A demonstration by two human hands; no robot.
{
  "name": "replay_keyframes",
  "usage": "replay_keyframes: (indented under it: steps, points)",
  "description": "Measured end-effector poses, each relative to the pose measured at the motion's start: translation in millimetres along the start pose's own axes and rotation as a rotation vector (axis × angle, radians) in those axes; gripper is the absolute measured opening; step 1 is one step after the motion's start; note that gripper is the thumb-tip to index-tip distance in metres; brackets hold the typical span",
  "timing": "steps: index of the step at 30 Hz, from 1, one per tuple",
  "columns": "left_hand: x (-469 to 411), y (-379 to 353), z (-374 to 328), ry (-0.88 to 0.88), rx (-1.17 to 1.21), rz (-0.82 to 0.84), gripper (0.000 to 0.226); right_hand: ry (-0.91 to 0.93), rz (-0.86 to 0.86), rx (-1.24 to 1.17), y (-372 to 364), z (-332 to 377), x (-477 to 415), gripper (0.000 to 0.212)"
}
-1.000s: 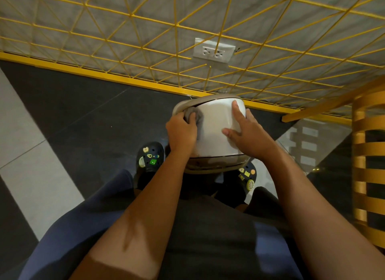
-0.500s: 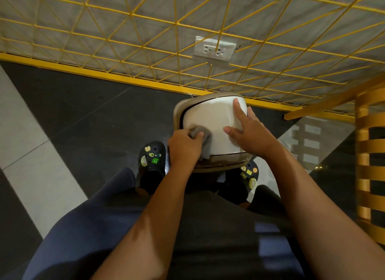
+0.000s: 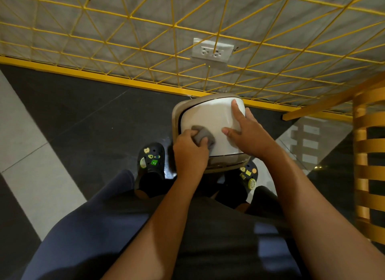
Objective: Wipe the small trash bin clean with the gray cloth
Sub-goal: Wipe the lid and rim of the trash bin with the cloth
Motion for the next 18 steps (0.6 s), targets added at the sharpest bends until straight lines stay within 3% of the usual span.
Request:
replay_keyframes:
  steps: [6, 12, 18]
  points:
    - [1, -5, -7, -0.132, -0.006, -0.046, 0.024, 0.008, -0.006, -0.004, 1, 1, 2, 0.075]
    - [-17, 2, 24, 0.164, -0.002, -0.008, 0.024, 0.010, -0.003, -0.004, 2, 2, 4, 0.073]
    - [-31, 2, 26, 0.228, -0.150, 0.089, 0.028, 0.009, -0.002, -0.017, 1, 1, 3, 0.074]
Point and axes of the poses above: each hand's wrist, its own x-axis away from the middle knuckle, its own y-axis out of the back of the hand, z = x × y, the point moved 4 cm from there along -x, towards the middle knuckle, and after that the axes turned 10 degrees about y, right-handed, at the moved point
